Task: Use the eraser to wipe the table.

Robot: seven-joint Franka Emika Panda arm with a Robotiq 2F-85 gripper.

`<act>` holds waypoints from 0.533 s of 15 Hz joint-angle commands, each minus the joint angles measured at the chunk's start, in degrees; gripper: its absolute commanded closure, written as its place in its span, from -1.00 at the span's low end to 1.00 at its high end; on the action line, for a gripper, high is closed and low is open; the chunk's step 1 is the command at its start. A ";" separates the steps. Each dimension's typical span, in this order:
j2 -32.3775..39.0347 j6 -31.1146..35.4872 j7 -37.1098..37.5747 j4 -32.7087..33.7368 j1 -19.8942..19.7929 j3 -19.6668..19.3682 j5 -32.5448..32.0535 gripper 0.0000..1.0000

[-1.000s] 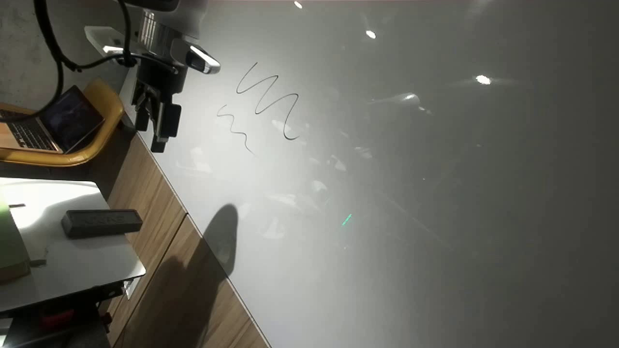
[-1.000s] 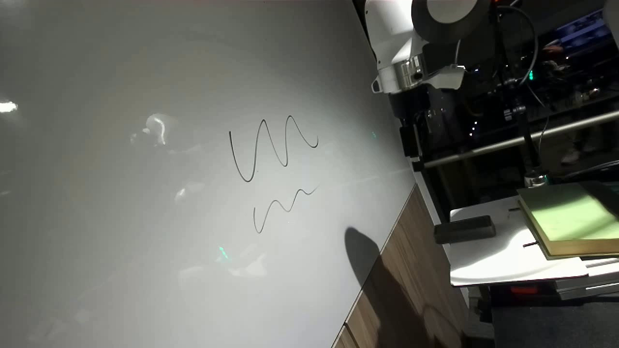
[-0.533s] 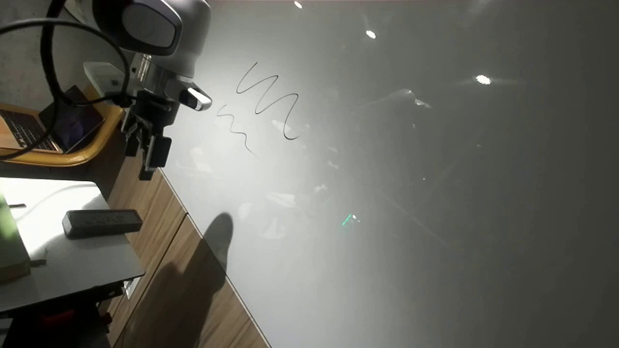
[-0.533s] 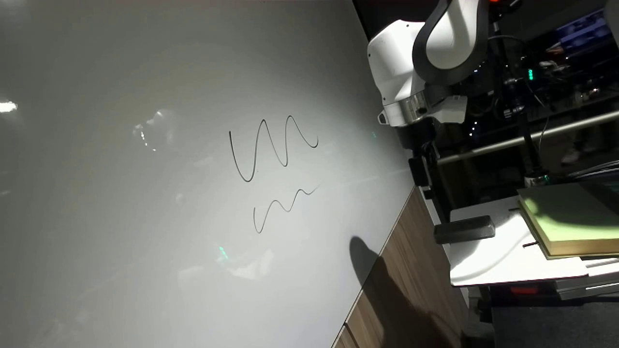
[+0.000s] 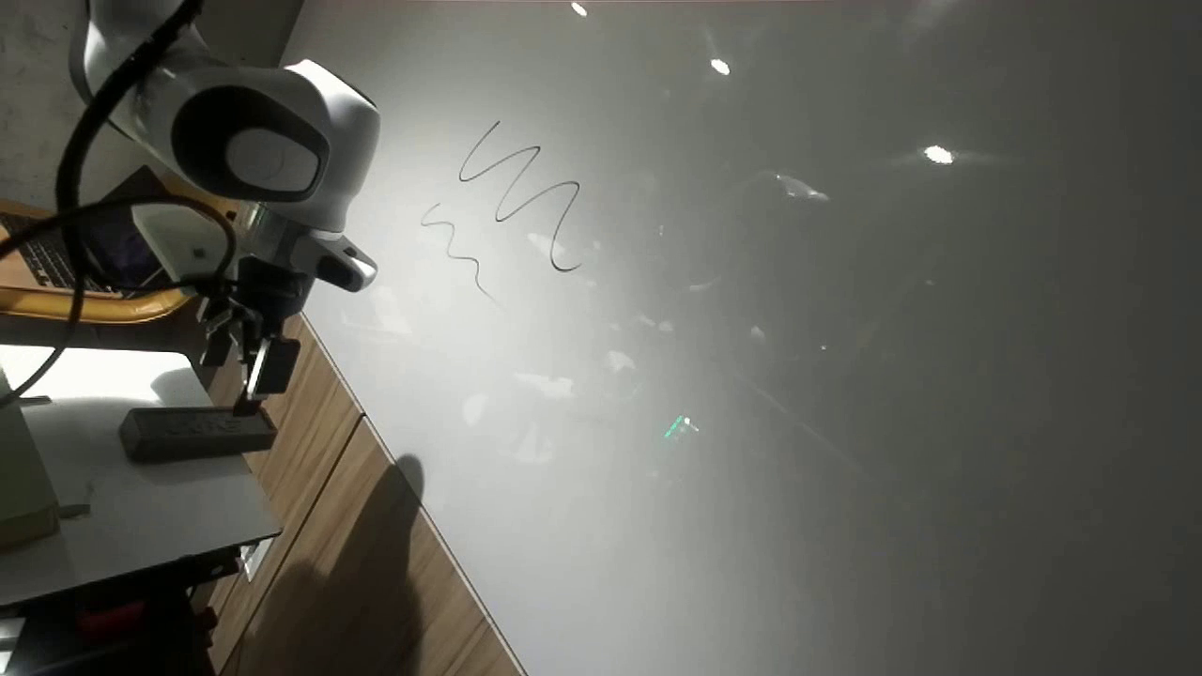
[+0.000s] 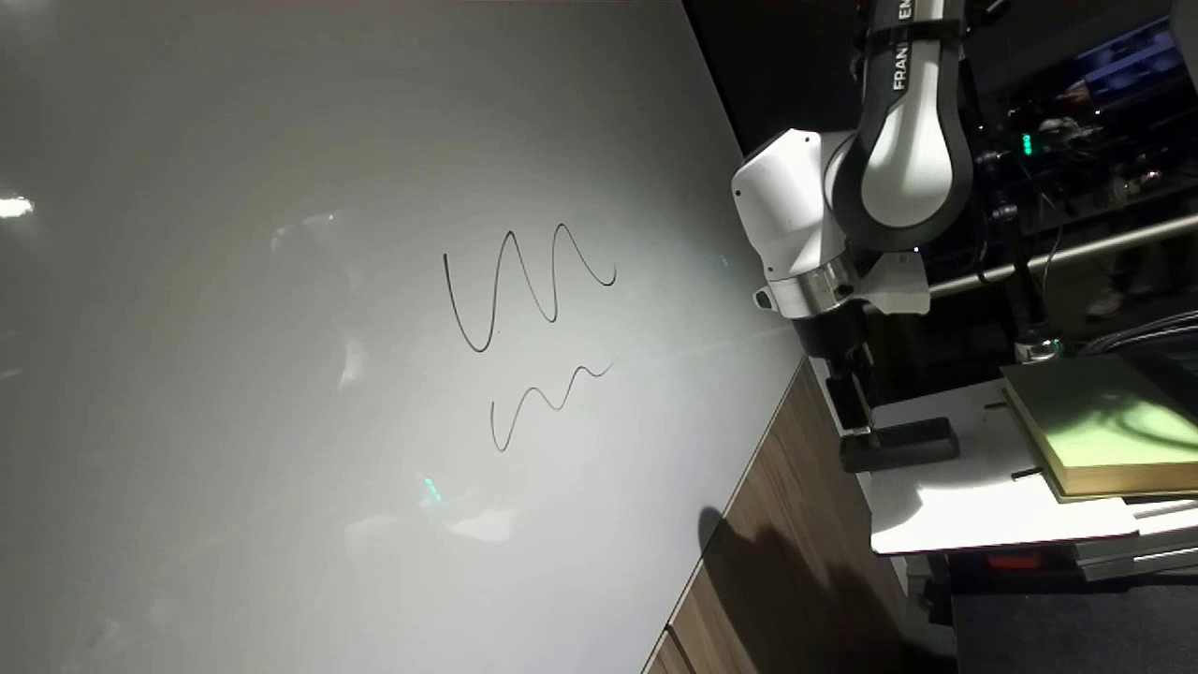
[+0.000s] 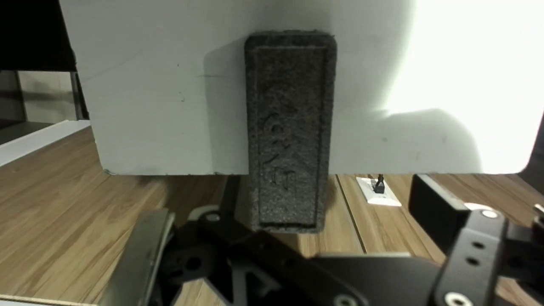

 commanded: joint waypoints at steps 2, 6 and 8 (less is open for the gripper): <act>-0.09 -2.23 8.09 0.16 -0.61 -2.30 -12.90 -1.00; 1.27 -1.21 7.30 0.20 1.60 -1.30 -8.59 -1.00; 2.12 -0.64 6.63 0.19 2.36 -1.22 -6.92 -1.00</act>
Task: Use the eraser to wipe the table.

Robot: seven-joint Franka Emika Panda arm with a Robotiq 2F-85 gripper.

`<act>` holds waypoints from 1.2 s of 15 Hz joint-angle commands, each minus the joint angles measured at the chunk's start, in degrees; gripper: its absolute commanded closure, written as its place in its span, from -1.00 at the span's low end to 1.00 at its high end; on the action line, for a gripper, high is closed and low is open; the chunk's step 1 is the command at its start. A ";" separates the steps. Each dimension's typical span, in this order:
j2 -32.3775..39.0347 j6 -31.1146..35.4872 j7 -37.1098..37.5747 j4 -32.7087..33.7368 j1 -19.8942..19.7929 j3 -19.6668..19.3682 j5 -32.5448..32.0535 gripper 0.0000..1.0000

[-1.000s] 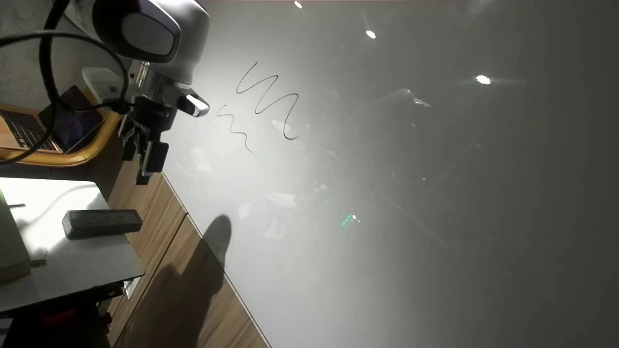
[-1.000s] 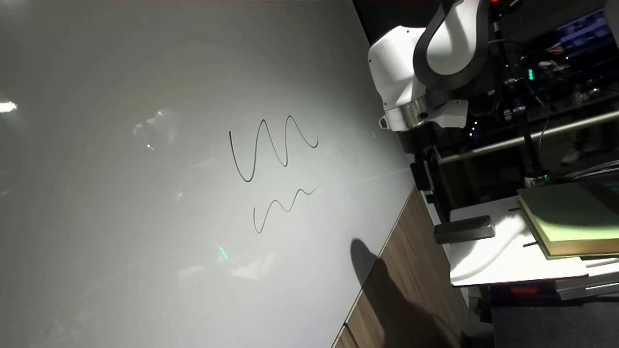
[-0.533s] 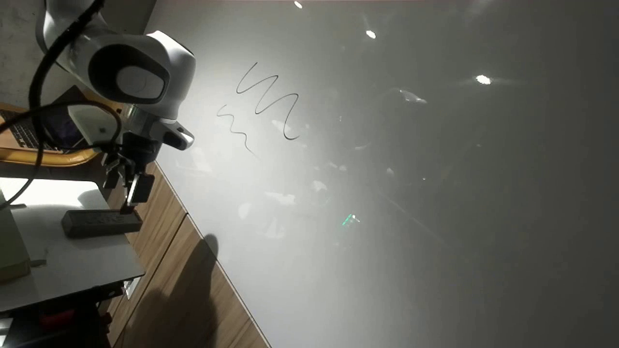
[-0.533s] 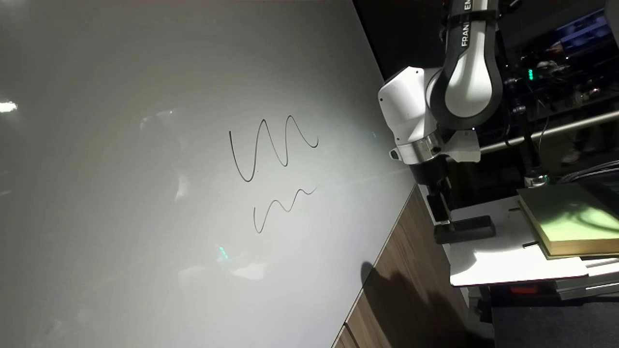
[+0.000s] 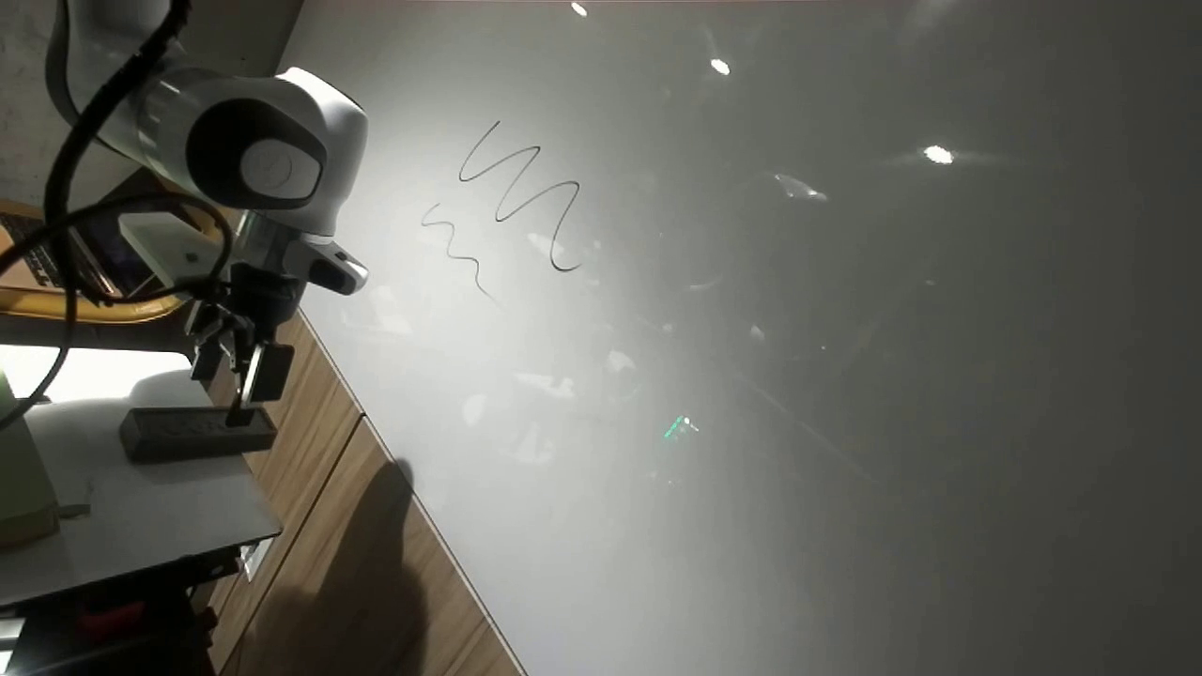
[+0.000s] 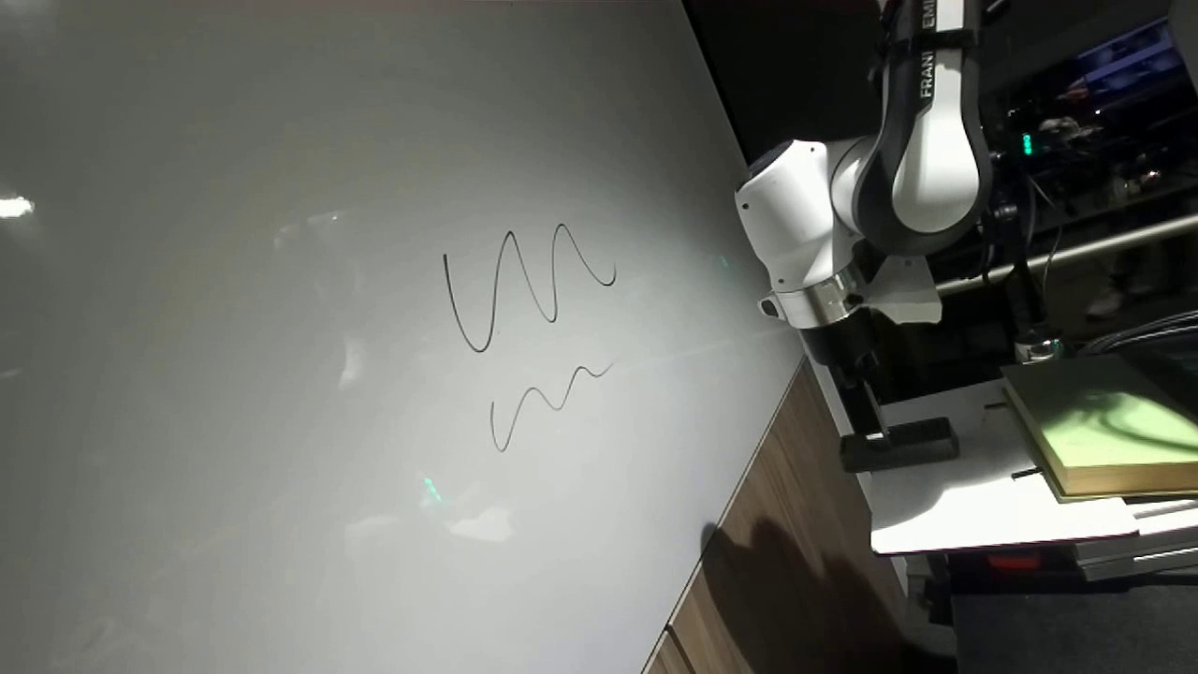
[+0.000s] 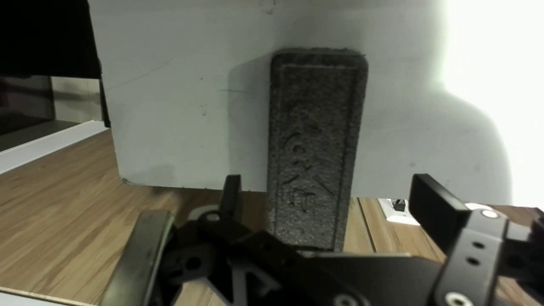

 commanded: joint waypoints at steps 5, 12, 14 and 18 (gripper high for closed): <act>1.37 -0.19 -0.47 -0.01 1.44 -1.04 3.52 -1.00; 1.56 -0.33 -1.16 -0.01 1.42 -1.78 5.06 -1.00; 1.57 -0.31 -1.42 -0.01 1.16 -2.19 5.02 -1.00; 1.71 -0.21 -2.12 0.00 0.47 -3.09 5.05 -1.00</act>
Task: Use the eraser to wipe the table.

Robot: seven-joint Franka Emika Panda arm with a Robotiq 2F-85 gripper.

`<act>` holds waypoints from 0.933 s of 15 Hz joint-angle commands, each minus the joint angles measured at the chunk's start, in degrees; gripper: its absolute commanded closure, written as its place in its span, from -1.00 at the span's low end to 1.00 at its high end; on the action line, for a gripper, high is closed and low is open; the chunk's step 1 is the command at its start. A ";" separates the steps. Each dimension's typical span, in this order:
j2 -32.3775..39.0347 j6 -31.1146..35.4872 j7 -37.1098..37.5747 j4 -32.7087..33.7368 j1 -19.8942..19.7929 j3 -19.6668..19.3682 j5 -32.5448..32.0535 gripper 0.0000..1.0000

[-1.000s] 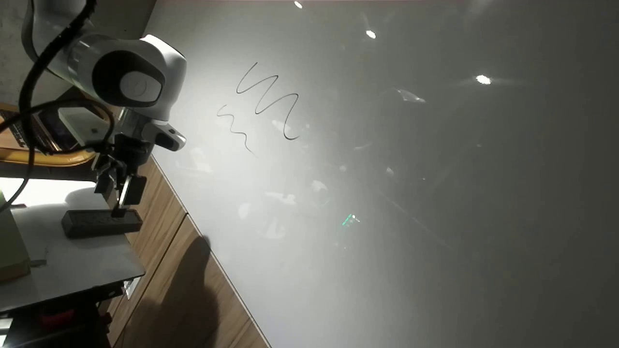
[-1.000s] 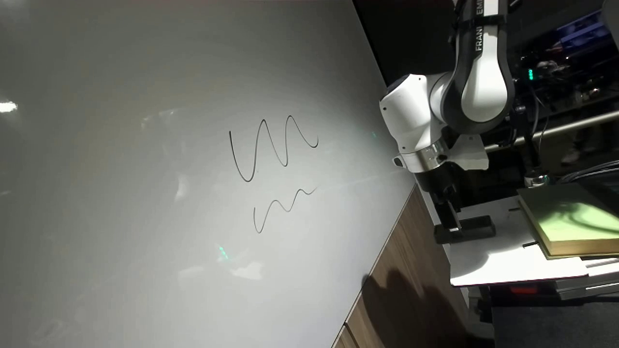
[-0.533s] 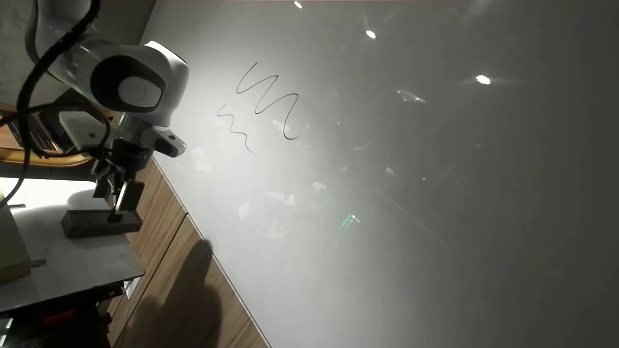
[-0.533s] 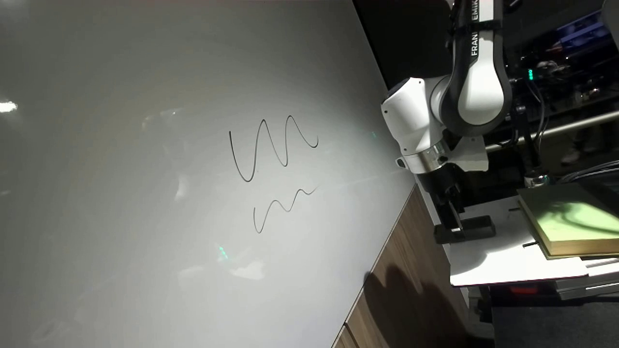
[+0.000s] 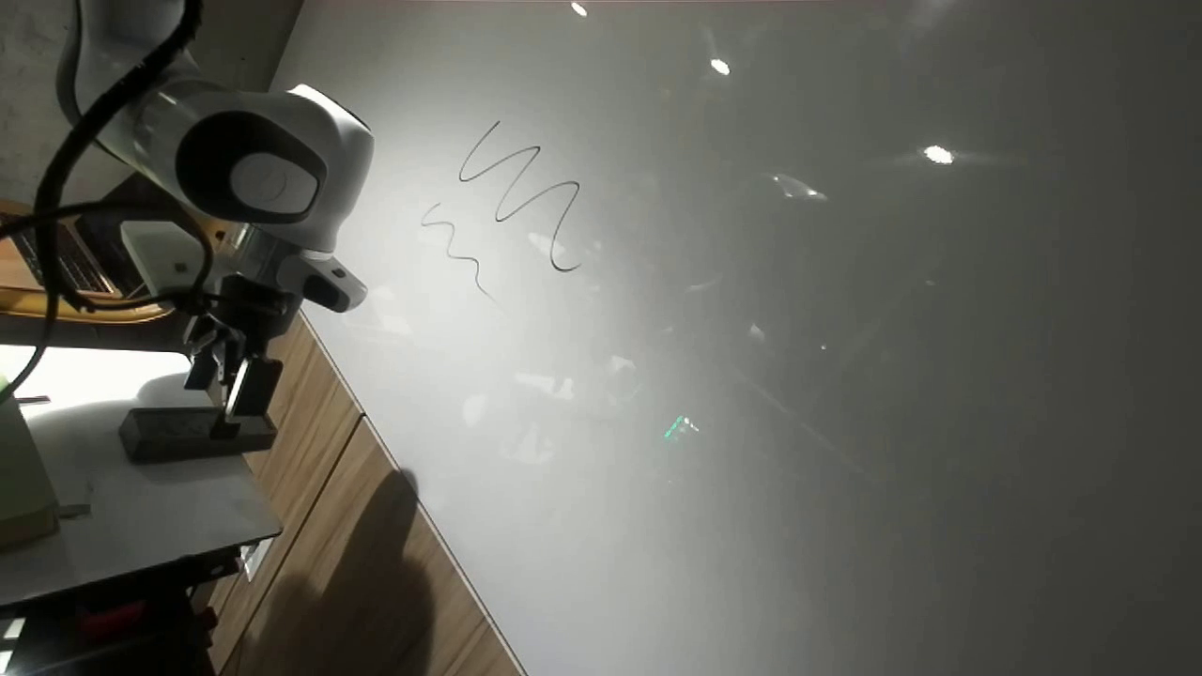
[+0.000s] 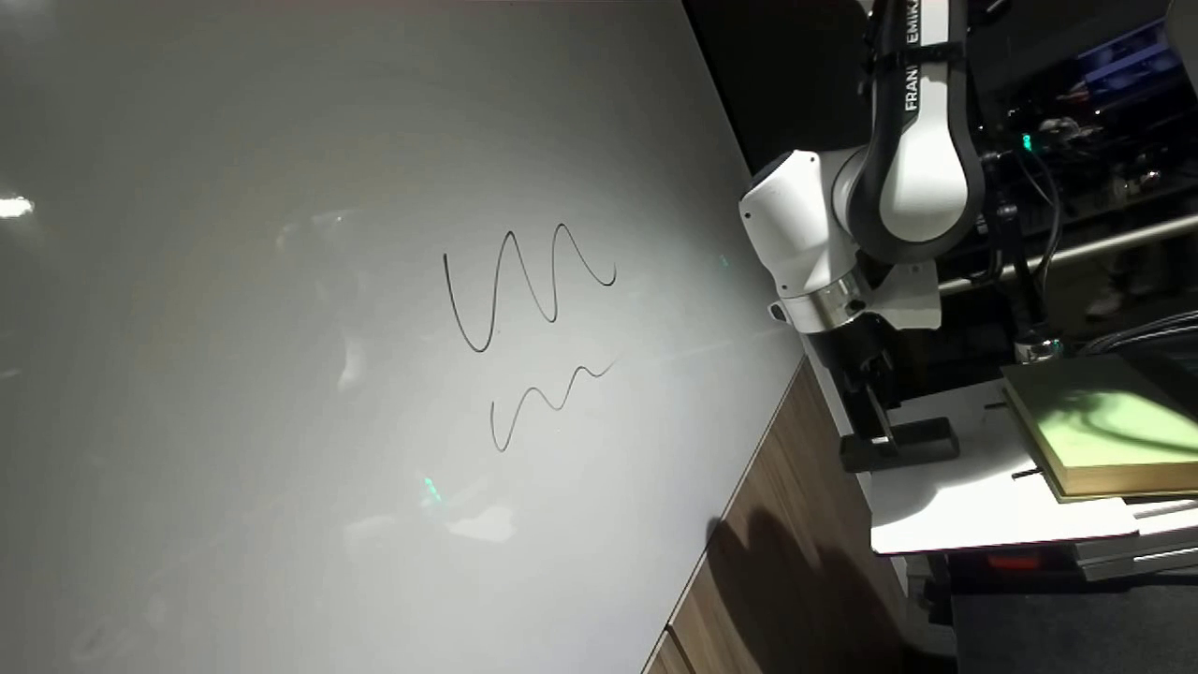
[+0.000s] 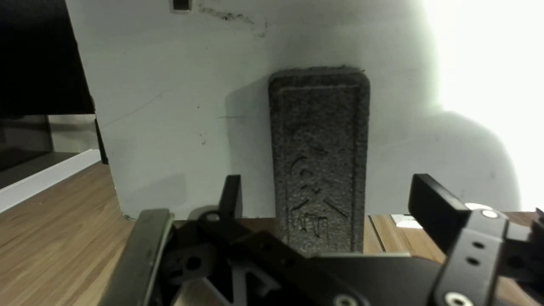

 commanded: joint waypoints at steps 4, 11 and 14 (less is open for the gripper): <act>0.90 0.24 -2.64 0.02 -0.43 -1.18 1.59 -1.00; 2.45 0.48 -2.94 0.02 0.13 -1.16 2.50 -1.00; 2.26 0.13 -2.37 0.02 0.53 -1.01 2.31 -1.00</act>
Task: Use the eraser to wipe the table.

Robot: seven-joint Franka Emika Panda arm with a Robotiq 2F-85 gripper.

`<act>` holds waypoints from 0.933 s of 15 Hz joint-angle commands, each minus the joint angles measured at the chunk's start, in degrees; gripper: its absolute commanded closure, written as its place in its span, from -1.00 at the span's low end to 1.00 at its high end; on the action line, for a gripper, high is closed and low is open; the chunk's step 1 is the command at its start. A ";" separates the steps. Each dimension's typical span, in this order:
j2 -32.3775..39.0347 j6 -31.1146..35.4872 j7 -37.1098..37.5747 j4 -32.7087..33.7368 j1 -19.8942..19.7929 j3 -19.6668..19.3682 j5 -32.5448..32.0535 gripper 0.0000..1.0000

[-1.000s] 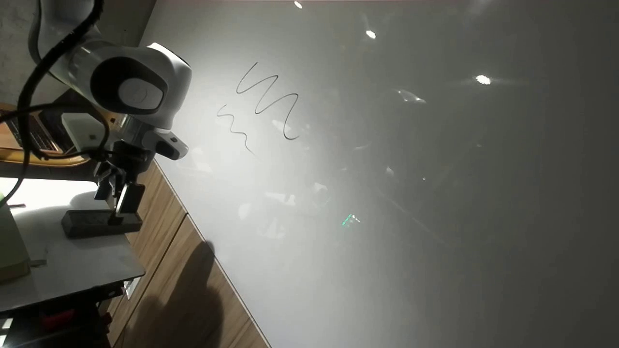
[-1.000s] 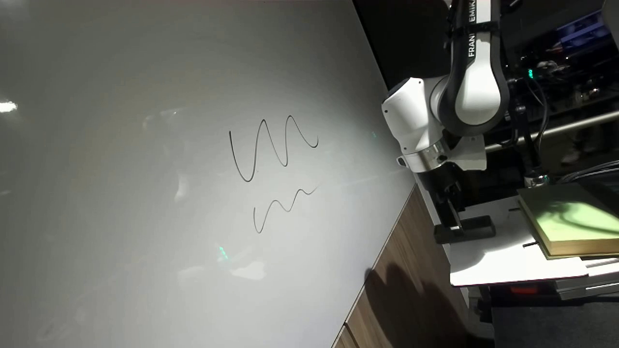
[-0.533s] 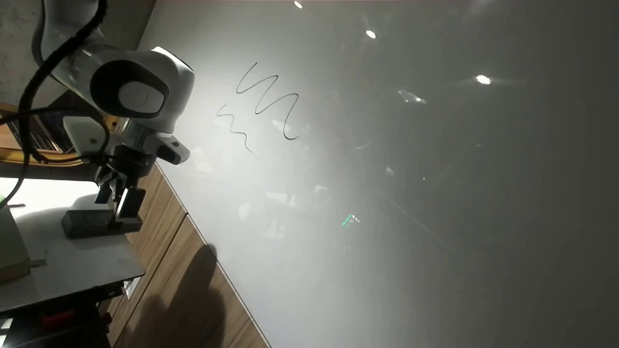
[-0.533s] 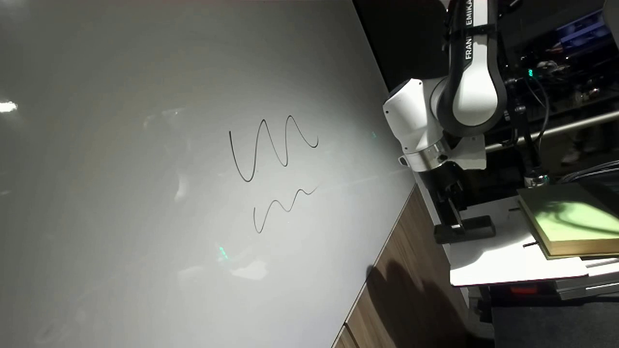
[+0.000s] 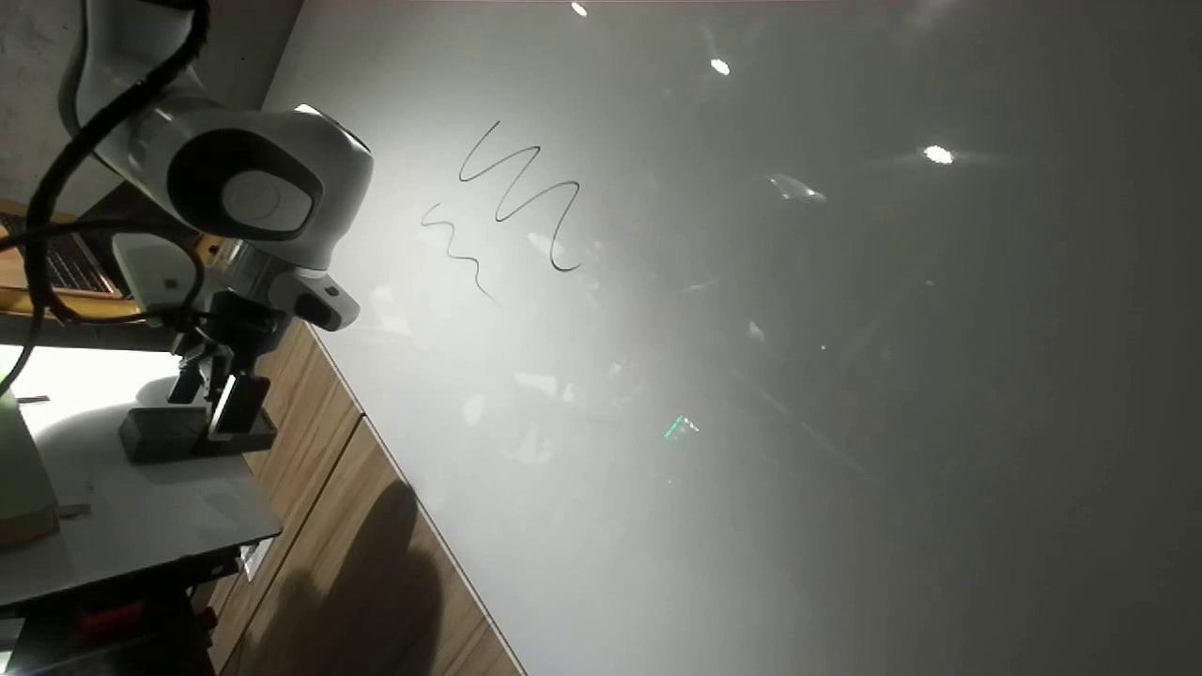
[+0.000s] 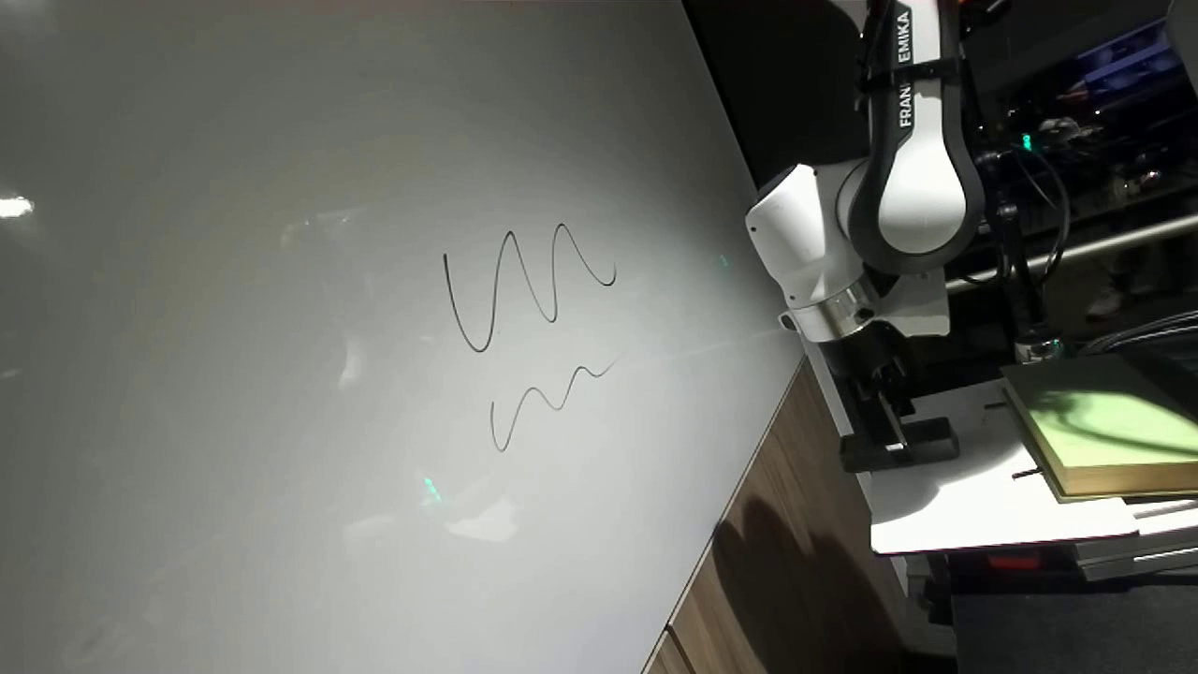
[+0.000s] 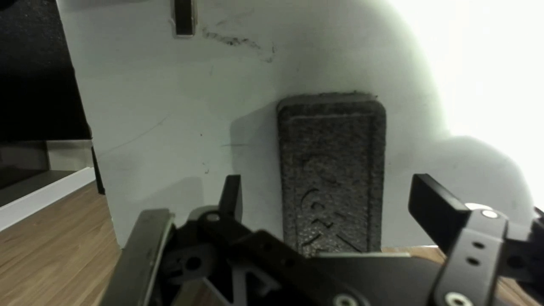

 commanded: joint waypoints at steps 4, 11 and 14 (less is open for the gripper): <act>-0.27 -0.06 -0.47 0.08 1.17 -0.10 0.76 -1.00; -0.48 -0.25 -0.38 0.08 1.26 -0.20 0.45 -0.41; -1.15 -0.71 -0.08 0.17 1.46 -0.08 0.16 0.05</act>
